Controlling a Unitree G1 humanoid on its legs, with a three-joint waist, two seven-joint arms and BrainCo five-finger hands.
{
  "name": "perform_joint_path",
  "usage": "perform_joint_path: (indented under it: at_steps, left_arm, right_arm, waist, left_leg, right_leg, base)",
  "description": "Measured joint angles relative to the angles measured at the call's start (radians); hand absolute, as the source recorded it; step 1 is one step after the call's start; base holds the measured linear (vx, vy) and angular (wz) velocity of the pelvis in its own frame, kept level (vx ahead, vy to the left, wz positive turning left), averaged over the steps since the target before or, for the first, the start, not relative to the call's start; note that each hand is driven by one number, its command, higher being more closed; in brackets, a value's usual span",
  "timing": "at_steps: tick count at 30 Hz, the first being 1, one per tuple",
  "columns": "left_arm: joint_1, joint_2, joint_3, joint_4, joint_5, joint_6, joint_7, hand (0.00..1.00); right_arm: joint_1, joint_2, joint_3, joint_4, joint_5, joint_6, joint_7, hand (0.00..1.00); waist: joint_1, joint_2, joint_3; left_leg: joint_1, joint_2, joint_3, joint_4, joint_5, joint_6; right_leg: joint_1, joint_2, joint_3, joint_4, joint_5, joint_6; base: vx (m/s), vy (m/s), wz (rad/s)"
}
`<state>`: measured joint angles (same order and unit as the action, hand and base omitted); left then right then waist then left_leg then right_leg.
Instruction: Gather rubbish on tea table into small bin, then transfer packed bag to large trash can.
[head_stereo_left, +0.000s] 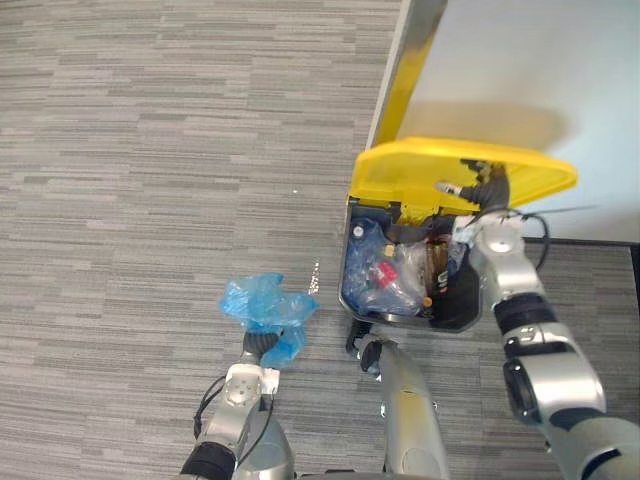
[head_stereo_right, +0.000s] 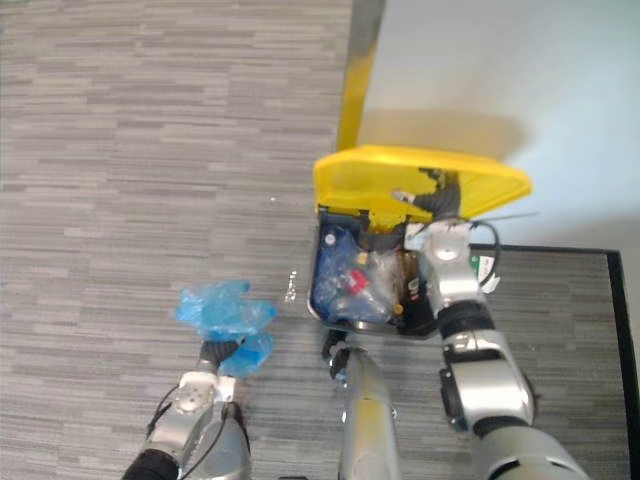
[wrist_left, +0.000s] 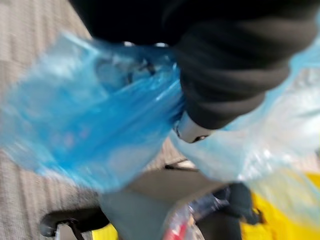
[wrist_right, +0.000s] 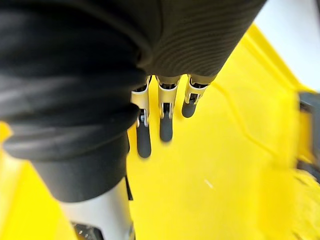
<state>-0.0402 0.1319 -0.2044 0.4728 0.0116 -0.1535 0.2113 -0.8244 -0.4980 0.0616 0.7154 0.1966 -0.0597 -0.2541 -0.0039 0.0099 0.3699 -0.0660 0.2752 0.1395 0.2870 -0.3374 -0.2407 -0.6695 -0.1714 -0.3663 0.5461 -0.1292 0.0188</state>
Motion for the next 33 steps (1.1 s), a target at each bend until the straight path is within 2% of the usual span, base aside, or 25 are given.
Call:
perform_joint_path:
  at_steps: [3,7,13,21,25,28,33]
  left_arm:
    - [-0.005,0.007,-0.018,-0.041,-0.016,-0.005,0.000,1.00]
    - [-0.014,0.008,-0.054,-0.106,-0.036,-0.008,-0.001,1.00]
    - [-0.063,0.001,-0.142,-0.245,-0.102,-0.018,-0.022,1.00]
    - [-0.219,-0.013,-0.262,-0.447,-0.140,-0.061,-0.041,1.00]
    - [-0.317,-0.041,-0.307,-0.465,-0.142,-0.069,-0.039,1.00]
    - [-0.394,-0.054,-0.336,-0.477,-0.142,-0.069,-0.038,1.00]
    - [-0.457,-0.082,-0.365,-0.477,-0.139,-0.071,-0.038,1.00]
  right_arm:
    - [-0.013,-0.025,0.032,0.005,0.000,0.011,0.004,0.00]
    - [-0.065,-0.039,0.053,0.015,0.001,0.043,0.010,0.00]
    - [-0.105,-0.055,0.069,0.050,0.001,0.054,0.017,0.00]
    - [-0.212,-0.070,0.110,0.167,0.000,0.068,0.027,0.00]
    - [-0.234,-0.094,0.151,0.168,0.000,0.072,0.051,0.00]
    - [-0.268,-0.094,0.191,0.181,0.000,0.079,0.068,0.00]
    - [-0.314,-0.097,0.218,0.214,0.001,0.081,0.088,0.00]
  waist:
    - [-0.003,0.000,0.004]
    - [-0.009,0.008,0.013]
    - [-0.012,0.014,0.016]
    - [-0.022,0.031,0.025]
    - [-0.029,0.042,0.031]
    - [-0.048,0.048,0.034]
    - [-0.054,0.055,0.038]
  left_leg:
    - [-0.001,-0.008,-0.009,-0.004,-0.002,-0.001]
    - [-0.002,-0.012,-0.014,-0.007,-0.001,-0.003]
    - [-0.003,-0.016,-0.017,-0.009,0.005,-0.015]
    - [-0.003,-0.027,-0.030,-0.009,0.012,-0.029]
    - [-0.002,-0.026,-0.037,-0.012,0.016,-0.038]
    - [0.000,-0.025,-0.038,-0.025,0.018,-0.039]
    - [0.000,-0.022,-0.033,-0.043,0.030,-0.040]
  right_leg:
    - [0.000,-0.007,0.001,0.001,-0.008,0.013]
    - [0.000,-0.017,-0.001,0.003,-0.007,0.010]
    - [0.000,-0.025,-0.002,0.006,-0.003,0.004]
    - [0.006,-0.039,-0.003,0.008,-0.001,0.001]
    - [0.006,-0.040,-0.003,0.009,-0.001,0.001]
    - [0.006,-0.039,-0.006,0.005,-0.001,0.001]
    - [0.005,-0.025,-0.007,-0.021,0.002,-0.003]
  base:
    - [-0.05,0.006,0.07]
    - [-0.04,0.009,0.05]
    - [-0.01,0.005,0.01]
    - [-0.02,0.012,0.04]
    - [0.00,0.000,0.00]
    - [-0.01,-0.007,0.00]
    - [-0.02,-0.012,-0.03]
